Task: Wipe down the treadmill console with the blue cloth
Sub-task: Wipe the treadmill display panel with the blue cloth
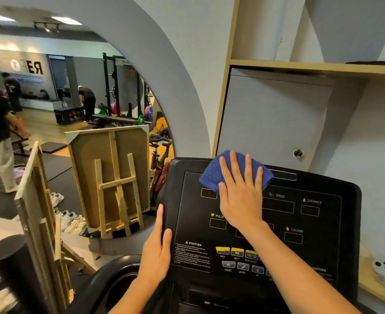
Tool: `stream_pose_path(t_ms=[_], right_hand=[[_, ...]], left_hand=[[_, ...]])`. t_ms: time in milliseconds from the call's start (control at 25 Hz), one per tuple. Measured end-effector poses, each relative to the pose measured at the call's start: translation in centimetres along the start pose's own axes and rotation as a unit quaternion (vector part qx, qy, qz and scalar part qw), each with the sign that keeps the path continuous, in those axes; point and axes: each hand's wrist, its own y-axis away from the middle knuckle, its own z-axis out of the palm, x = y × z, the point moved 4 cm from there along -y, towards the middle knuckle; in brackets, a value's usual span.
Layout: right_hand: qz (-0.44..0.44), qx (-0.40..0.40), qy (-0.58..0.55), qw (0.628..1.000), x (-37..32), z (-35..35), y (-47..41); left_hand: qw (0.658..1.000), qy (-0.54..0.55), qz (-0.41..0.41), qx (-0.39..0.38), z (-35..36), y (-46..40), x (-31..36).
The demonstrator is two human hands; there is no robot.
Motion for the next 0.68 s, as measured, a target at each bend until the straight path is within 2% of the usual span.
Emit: stream_pose_path(t_ms=[200,320,520,680], right_hand=[[-0.077,-0.013,-0.021,0.997,-6.2,0.7,-2.2],[-0.117,-0.023,-0.023,0.993,-8.6,1.3,-1.2],[-0.175,-0.052,-0.052,0.982,-10.5,2.6,2.9],[-0.192,-0.074,-0.054,0.977,-10.7,3.3,6.6]], left_hand=[[0.999,0.009,-0.045,-0.024,-0.3,1.2,-0.4],[0.999,0.017,-0.037,-0.029,-0.8,2.1,-0.6],[0.999,0.038,-0.027,-0.017,-1.4,3.1,-1.1],[0.996,0.053,-0.072,-0.008,-1.9,4.3,-1.4]])
